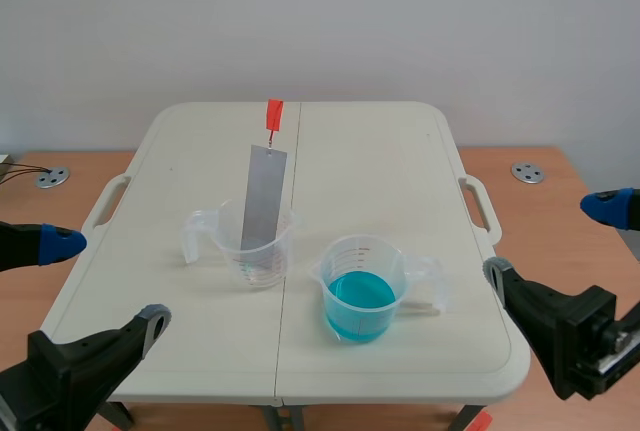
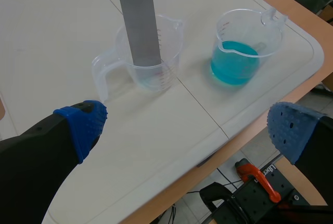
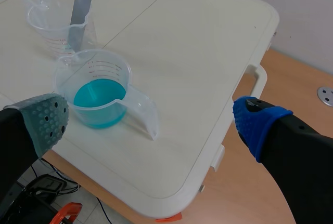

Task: Hold the metal plate by the orange handle, dip it into the blue solution, take it out and point at it, then put the plate back in the beaker on the left.
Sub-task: 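Lift the metal plate out of the left beaker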

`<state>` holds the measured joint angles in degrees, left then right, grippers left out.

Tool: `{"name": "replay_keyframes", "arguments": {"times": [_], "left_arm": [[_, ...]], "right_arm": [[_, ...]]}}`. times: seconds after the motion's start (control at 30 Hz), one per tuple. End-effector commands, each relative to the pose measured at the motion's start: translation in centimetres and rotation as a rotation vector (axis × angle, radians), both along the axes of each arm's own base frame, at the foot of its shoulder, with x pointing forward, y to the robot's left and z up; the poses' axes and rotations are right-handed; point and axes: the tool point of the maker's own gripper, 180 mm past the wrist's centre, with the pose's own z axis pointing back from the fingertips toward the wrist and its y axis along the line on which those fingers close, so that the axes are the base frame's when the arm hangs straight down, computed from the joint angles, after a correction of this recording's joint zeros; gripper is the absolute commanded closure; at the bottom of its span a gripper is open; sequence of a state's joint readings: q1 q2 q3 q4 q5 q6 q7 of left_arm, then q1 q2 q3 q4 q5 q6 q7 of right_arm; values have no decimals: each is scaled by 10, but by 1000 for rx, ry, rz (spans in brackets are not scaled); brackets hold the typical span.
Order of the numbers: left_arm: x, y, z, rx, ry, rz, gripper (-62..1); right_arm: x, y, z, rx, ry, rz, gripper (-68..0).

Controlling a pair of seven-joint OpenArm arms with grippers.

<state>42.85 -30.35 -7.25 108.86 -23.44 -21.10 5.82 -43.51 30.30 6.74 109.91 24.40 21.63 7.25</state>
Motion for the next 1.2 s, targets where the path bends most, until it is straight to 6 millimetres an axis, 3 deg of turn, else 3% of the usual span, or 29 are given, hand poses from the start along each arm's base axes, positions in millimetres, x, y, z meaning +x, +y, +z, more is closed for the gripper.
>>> {"name": "replay_keyframes", "arguments": {"times": [0.0, 1.17], "left_arm": [[2, -4, 6, -19, -20, -8, -623], [3, -2, 6, -15, -22, 1, -623]], "right_arm": [[5, 1, 12, 8, -45, 5, -663], [4, 4, 12, 13, -43, 17, -663]]}}
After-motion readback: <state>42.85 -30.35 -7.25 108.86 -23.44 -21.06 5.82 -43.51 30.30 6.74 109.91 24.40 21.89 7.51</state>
